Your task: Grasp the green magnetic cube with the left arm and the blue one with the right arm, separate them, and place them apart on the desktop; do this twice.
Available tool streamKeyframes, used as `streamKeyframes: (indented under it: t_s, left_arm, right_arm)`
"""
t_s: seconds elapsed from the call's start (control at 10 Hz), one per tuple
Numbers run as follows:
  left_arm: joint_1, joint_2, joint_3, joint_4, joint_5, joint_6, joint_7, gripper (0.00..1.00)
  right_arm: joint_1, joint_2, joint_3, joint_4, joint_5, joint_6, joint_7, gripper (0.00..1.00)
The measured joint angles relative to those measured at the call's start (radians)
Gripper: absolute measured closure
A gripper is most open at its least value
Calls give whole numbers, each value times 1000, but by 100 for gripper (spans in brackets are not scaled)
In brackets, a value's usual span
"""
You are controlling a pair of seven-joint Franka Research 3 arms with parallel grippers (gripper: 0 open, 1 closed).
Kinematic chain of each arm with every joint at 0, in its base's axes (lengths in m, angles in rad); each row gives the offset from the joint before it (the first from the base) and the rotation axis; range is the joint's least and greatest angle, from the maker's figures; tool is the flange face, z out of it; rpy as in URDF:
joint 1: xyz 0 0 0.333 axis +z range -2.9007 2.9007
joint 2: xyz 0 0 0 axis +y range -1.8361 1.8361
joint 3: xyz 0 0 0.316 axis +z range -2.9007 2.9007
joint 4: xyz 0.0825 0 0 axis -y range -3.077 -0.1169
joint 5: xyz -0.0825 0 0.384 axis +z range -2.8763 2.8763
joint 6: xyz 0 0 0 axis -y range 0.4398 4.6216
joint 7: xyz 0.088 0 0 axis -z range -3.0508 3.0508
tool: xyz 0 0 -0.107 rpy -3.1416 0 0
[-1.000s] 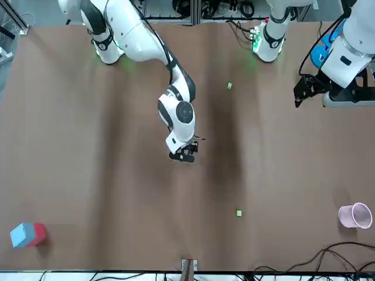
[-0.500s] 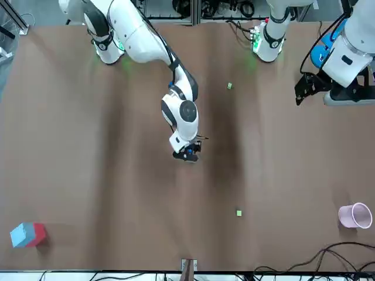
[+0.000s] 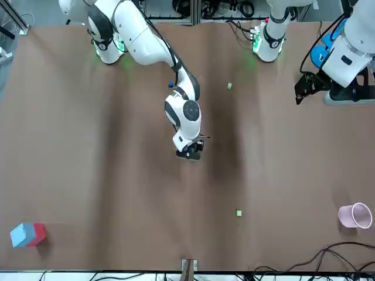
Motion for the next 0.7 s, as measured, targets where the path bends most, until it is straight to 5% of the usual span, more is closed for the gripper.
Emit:
streamKeyframes:
  t_s: [0.3,0.5,0.7]
  left_arm:
    - [0,0,0,19,0,0,0,0]
    - [0,0,0,21,0,0,0,0]
    - [0,0,0,22,0,0,0,0]
  right_arm:
    - [0,0,-1,5,0,0,1,48]
    - [-1,0,-2,9,0,0,4,77]
    - [-6,0,-7,9,0,-1,4,77]
